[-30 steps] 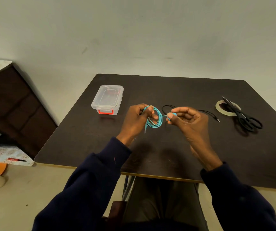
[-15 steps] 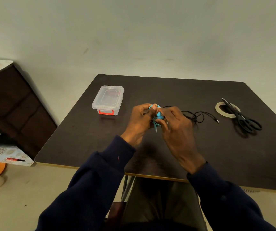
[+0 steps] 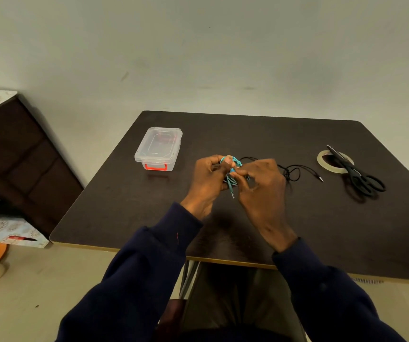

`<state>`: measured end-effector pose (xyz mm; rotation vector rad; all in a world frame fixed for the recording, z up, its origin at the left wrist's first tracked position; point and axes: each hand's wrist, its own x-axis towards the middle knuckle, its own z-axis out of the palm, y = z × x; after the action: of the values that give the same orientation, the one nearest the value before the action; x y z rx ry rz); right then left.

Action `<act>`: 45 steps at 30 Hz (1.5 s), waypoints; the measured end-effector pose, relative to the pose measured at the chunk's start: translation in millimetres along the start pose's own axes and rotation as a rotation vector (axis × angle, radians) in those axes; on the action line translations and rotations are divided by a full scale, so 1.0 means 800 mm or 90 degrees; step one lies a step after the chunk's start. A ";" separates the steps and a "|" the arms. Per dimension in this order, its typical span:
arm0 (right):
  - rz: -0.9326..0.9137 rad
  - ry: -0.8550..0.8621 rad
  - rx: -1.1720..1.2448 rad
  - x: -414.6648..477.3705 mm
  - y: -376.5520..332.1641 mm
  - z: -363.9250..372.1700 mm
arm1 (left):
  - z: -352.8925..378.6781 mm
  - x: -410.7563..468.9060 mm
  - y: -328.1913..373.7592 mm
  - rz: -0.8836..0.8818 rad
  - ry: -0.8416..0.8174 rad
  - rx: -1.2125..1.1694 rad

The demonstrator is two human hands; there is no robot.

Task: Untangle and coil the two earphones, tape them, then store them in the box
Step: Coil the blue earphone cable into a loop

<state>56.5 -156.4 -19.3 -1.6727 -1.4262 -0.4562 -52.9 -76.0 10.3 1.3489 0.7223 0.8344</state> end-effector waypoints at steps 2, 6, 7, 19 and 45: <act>0.104 -0.014 0.054 0.007 -0.003 0.002 | 0.002 -0.001 0.000 0.006 -0.003 0.000; 0.311 -0.046 0.198 0.027 0.000 0.001 | 0.003 -0.003 0.006 0.002 -0.027 -0.017; 0.373 -0.077 0.281 0.032 0.000 -0.001 | 0.003 -0.003 0.007 0.000 -0.043 -0.021; 0.209 -0.148 0.309 0.027 0.018 -0.001 | 0.005 -0.002 0.003 -0.034 -0.110 -0.022; 0.588 -0.181 0.939 0.004 0.047 -0.028 | -0.018 0.002 0.024 -0.105 -0.161 -0.055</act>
<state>98.0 -171.0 -18.0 -0.8903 -0.5864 1.1352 -66.3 -66.6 28.3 1.2711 0.5833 0.5453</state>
